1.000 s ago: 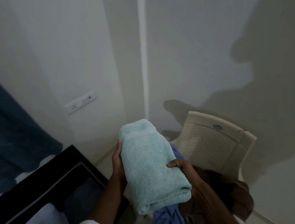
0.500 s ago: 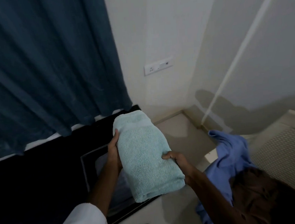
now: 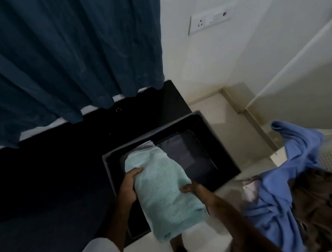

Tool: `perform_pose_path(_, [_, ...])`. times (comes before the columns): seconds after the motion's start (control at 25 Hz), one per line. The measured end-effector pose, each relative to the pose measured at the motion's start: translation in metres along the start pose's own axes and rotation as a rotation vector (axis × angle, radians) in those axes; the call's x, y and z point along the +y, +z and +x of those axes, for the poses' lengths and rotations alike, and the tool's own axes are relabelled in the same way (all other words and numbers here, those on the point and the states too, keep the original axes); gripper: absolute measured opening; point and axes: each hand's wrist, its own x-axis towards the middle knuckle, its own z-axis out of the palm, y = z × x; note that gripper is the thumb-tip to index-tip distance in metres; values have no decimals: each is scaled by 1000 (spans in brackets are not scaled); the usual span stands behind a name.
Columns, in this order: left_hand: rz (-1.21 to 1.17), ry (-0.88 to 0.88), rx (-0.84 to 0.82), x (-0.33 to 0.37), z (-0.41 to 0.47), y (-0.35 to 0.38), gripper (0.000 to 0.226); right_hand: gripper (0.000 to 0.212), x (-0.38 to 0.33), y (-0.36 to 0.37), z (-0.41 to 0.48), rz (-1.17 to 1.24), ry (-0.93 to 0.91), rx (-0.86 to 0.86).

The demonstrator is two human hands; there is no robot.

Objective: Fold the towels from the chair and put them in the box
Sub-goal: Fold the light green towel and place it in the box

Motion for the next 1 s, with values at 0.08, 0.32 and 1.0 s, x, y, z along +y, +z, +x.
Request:
perform_pose_path(0.08, [-16, -20, 3, 0, 24, -7, 25, 57, 4, 3, 25, 16, -39, 21])
perform_pose_path(0.32, [121, 186, 193, 15, 90, -41, 20, 64, 12, 16, 87, -178, -120, 81])
perform_pose_path(1.0, [1696, 886, 277, -46, 148, -12, 62, 94, 59, 11, 131, -1197, 104, 280])
